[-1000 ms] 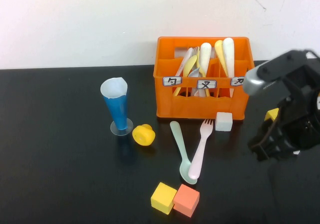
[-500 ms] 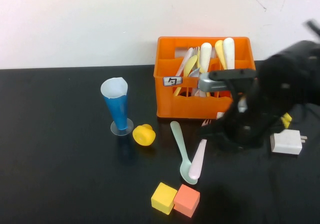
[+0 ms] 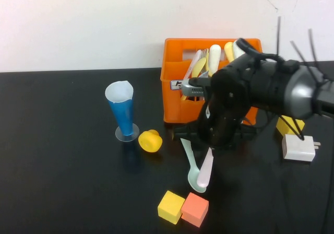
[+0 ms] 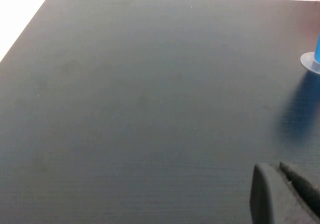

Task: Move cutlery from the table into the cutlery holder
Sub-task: Pick up the fork

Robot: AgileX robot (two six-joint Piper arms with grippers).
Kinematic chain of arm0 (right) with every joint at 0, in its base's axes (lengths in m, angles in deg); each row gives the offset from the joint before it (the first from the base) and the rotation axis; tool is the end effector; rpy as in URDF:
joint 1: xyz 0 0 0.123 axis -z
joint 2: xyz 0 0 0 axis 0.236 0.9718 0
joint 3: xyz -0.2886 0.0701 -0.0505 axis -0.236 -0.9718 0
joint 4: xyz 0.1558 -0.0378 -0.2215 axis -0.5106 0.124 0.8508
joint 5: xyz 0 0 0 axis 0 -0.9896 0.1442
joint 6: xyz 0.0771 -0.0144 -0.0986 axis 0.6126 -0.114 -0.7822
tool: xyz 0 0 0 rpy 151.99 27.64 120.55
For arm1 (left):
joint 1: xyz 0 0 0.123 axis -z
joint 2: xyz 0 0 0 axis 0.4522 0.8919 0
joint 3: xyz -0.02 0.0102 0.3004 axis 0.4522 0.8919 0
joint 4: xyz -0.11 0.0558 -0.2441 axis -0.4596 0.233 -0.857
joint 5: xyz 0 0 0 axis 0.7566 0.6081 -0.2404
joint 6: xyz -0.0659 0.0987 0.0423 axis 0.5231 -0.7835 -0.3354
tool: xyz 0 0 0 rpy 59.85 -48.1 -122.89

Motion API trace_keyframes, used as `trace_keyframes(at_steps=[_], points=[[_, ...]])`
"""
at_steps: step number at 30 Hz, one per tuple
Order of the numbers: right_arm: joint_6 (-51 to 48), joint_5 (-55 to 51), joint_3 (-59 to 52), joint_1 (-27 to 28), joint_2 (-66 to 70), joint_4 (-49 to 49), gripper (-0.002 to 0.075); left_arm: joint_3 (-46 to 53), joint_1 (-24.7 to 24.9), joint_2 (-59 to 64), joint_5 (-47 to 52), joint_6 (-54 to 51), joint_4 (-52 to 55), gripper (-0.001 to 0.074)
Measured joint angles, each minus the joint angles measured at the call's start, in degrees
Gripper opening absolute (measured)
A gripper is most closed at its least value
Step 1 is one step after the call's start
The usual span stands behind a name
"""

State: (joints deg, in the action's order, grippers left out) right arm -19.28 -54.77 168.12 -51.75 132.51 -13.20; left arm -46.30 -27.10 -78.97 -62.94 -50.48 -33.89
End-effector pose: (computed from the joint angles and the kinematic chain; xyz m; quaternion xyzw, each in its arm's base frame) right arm 0.3687 0.2834 0.1707 -0.0310 0.9847 0.0865 0.1480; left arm 0.0930 -0.0040 0.1662 -0.0452 0.7916 -0.0544 0.6070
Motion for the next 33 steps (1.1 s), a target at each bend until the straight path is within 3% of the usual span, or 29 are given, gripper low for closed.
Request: trace_keyframes(at_steps=[14,18,22,33], points=[[-0.4,-5.6,4.2,0.0,4.7,1.9,0.0293,0.0,0.0,0.0,0.0,0.0,0.0,-0.0001],[-4.0,-7.3,4.3,0.0,4.8,1.9,0.0262,0.0,0.0,0.0,0.0,0.0,0.0,-0.0001],[-8.8,-10.4,4.3,-0.6,4.8,2.3,0.0137,0.0,0.0,0.0,0.0,0.0,0.0,-0.0001],[-23.6,-14.7,-1.3,-5.1,1.7,2.9,0.0139,0.0,0.0,0.0,0.0,0.0,0.0,-0.0001]])
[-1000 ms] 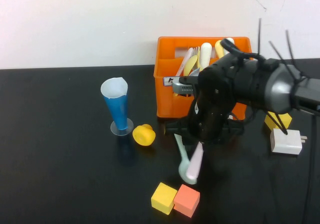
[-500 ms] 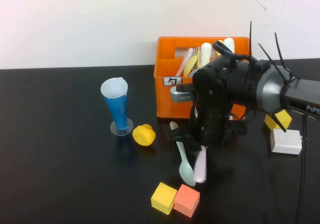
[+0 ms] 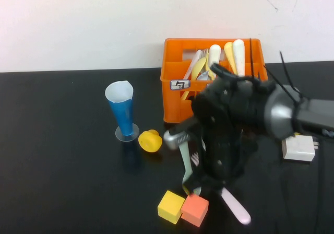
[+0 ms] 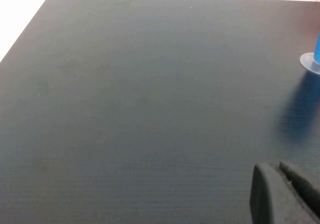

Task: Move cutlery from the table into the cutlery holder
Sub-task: Pick up the fork, then place the fork on the box

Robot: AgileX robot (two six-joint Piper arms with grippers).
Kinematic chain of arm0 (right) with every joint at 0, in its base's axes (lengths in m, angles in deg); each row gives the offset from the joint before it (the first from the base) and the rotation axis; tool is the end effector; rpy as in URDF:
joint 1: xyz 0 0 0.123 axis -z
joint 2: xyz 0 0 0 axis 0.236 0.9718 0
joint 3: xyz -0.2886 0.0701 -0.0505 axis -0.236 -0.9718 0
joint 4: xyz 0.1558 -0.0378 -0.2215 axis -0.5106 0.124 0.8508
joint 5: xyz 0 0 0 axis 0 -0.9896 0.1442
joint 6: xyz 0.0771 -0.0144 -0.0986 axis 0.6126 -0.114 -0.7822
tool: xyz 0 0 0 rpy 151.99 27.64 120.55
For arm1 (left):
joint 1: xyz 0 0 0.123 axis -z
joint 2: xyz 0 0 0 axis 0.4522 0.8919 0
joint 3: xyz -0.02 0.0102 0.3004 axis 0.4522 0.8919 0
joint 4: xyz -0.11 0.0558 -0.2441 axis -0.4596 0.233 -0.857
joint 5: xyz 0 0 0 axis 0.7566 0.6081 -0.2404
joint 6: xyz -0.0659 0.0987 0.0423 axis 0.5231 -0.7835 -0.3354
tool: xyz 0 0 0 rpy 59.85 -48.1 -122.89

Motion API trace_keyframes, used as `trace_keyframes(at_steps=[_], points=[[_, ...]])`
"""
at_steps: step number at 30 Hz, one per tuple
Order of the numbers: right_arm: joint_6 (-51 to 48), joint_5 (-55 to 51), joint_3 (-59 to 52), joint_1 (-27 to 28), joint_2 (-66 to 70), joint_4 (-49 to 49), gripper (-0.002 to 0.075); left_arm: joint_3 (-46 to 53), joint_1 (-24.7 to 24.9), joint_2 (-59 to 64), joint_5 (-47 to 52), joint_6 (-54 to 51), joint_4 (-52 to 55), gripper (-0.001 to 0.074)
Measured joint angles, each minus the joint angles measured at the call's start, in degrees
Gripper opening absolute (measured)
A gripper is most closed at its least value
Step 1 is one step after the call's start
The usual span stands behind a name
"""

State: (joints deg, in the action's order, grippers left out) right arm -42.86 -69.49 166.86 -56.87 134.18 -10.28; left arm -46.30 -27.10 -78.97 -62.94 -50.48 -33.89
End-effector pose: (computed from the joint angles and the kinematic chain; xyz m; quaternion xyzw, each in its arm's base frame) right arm 0.3207 0.2863 0.1459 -0.2866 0.9569 -0.0310 0.0357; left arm 0.0930 -0.0040 0.1662 -0.0452 0.7916 -0.0544 0.6070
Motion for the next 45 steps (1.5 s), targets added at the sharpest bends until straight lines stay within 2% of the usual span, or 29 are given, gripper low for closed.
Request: trace_keyframes(at_steps=[8,13,18,21,24,31,34,38,42,45], points=[[3.2,12.1,-14.7,-1.2,-14.6,3.3,0.0139,0.0,0.0,0.0,0.0,0.0,0.0,-0.0001],[10.6,25.7,-21.5,-1.2,-28.0,11.6,0.0139,0.0,0.0,0.0,0.0,0.0,0.0,-0.0001],[15.8,39.3,-24.5,-1.2,-35.3,18.9,0.0139,0.0,0.0,0.0,0.0,0.0,0.0,-0.0001],[16.1,47.4,-25.6,-1.2,-37.1,21.9,0.0139,0.0,0.0,0.0,0.0,0.0,0.0,-0.0001],[11.2,55.4,-27.1,-1.2,-37.6,21.8,0.0139,0.0,0.0,0.0,0.0,0.0,0.0,-0.0001],[-16.7,77.3,-31.3,-1.2,-37.5,2.3,0.0138,0.0,0.0,0.0,0.0,0.0,0.0,-0.0001],[-25.0,89.0,-33.4,-1.2,-36.7,-6.9,0.0138,0.0,0.0,0.0,0.0,0.0,0.0,-0.0001],[-36.0,98.0,-33.9,-1.2,-35.0,-18.7,0.0138,0.0,0.0,0.0,0.0,0.0,0.0,-0.0001],[-44.1,104.2,-33.9,0.3,-32.9,-29.7,0.0138,0.0,0.0,0.0,0.0,0.0,0.0,-0.0001],[-43.7,106.3,-33.9,3.2,-30.8,-34.6,0.0138,0.0,0.0,0.0,0.0,0.0,0.0,-0.0001]])
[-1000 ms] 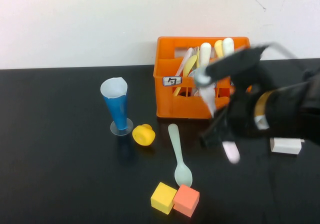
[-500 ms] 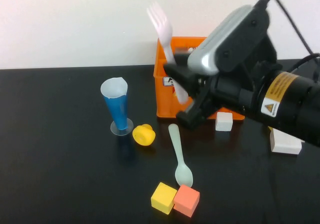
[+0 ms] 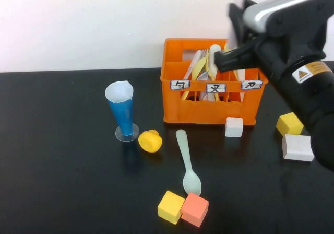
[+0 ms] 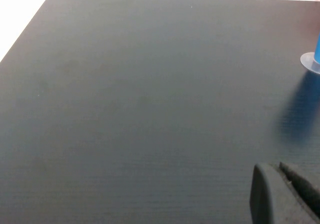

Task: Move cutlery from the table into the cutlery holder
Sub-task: Place the fork on the box

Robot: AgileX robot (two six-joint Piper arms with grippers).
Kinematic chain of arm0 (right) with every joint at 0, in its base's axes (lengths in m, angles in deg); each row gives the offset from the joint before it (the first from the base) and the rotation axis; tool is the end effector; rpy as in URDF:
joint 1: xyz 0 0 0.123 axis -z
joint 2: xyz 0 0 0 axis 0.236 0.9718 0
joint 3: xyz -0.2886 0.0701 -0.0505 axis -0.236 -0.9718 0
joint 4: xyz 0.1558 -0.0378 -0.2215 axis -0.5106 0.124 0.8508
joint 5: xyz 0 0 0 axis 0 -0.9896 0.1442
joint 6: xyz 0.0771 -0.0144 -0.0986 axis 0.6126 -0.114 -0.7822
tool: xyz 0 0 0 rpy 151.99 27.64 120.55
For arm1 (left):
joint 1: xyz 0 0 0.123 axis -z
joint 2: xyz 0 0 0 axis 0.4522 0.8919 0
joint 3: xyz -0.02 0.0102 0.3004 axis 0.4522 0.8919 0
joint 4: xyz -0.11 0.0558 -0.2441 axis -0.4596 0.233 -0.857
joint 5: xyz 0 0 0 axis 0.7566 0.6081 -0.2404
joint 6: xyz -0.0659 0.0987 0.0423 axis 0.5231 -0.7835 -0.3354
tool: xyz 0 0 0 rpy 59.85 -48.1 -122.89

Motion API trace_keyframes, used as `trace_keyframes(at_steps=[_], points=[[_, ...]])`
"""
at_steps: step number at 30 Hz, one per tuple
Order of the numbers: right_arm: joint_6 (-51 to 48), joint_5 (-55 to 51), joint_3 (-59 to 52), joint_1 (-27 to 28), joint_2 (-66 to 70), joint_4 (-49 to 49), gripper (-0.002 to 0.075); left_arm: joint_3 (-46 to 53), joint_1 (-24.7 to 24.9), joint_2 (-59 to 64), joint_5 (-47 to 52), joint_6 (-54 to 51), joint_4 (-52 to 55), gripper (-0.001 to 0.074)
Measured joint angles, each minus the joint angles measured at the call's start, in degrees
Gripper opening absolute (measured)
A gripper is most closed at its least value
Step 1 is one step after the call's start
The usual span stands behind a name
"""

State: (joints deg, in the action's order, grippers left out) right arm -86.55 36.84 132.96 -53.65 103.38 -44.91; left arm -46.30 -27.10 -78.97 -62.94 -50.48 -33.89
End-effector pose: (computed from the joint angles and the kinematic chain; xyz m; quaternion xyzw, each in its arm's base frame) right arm 0.3219 0.2149 0.3334 -0.1417 0.6221 0.0961 0.7640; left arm 0.0930 -0.0040 0.1662 -0.0452 0.7916 -0.0544 0.6070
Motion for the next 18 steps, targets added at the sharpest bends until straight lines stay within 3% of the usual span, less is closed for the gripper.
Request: trace_keyframes(at_steps=[7,18], points=[[8.3,2.9,0.0,5.7,7.9,0.4,0.0137,0.0,0.0,0.0,0.0,0.0,0.0,-0.0001],[17.9,6.7,1.0,6.7,15.5,7.9,0.0137,0.0,0.0,0.0,0.0,0.0,0.0,-0.0001]])
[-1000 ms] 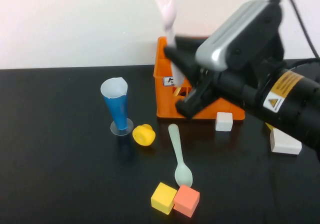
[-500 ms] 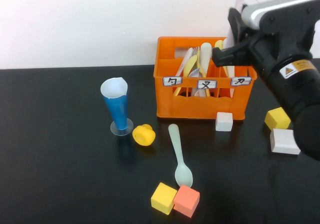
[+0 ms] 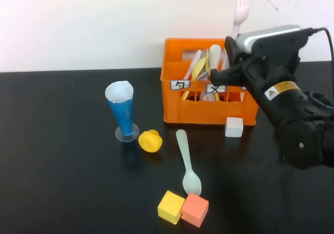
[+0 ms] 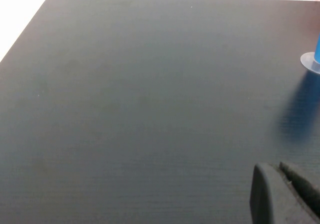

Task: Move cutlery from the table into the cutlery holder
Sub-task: Place the fork on the box

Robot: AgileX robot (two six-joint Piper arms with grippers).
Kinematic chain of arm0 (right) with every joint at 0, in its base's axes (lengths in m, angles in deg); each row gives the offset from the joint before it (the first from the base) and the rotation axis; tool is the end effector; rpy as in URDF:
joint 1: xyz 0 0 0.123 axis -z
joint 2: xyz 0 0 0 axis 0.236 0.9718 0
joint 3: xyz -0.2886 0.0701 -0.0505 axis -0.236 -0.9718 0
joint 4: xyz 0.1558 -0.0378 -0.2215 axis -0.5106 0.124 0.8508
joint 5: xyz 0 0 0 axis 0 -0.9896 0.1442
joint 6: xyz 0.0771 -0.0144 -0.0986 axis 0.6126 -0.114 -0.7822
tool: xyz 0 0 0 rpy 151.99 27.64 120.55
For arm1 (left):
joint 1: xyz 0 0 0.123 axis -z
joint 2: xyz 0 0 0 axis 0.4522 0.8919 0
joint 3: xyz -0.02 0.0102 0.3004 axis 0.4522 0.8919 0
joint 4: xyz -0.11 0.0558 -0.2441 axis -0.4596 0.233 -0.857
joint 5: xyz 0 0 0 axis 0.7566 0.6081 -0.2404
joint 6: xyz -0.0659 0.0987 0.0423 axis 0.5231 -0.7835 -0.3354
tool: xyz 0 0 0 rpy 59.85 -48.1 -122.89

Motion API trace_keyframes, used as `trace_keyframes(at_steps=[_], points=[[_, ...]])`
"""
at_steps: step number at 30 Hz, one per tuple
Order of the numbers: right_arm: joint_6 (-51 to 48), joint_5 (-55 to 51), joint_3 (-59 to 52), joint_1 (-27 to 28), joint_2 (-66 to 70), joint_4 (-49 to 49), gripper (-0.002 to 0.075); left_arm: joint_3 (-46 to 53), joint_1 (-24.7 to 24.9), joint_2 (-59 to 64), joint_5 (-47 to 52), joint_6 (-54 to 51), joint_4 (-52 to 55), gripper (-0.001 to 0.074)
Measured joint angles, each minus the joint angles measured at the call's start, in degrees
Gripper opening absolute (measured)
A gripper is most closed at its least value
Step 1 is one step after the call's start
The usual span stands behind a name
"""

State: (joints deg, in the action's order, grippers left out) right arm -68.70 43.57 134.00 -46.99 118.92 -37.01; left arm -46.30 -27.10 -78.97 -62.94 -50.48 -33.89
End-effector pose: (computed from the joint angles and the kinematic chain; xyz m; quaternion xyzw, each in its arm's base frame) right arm 0.3804 0.2084 0.2466 -0.0897 0.6680 0.1216 0.7287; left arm 0.0930 -0.0040 0.1662 -0.0452 0.7916 -0.0544 0.6070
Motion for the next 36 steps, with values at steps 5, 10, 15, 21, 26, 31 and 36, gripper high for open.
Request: trace_keyframes(at_steps=[5,10,15,21,26,31,36], points=[[0.1,0.6,3.1,0.0,1.9,0.7,0.0137,0.0,0.0,0.0,0.0,0.0,0.0,-0.0001],[0.1,0.0,5.1,0.0,4.4,2.2,0.0137,0.0,0.0,0.0,0.0,0.0,0.0,-0.0001],[0.1,-1.1,5.2,0.0,5.2,2.7,0.0137,0.0,0.0,0.0,0.0,0.0,0.0,-0.0001],[0.1,-1.9,5.2,0.0,5.3,2.7,0.0161,0.0,0.0,0.0,0.0,0.0,0.0,-0.0001],[0.1,-3.5,5.2,0.0,5.3,1.6,0.0283,0.0,0.0,0.0,0.0,0.0,0.0,-0.0001],[0.1,-4.0,5.2,0.0,5.1,1.1,0.0325,0.0,0.0,0.0,0.0,0.0,0.0,-0.0001],[-3.4,-12.0,5.2,0.0,1.2,1.1,0.0328,0.0,0.0,0.0,0.0,0.0,0.0,-0.0001]])
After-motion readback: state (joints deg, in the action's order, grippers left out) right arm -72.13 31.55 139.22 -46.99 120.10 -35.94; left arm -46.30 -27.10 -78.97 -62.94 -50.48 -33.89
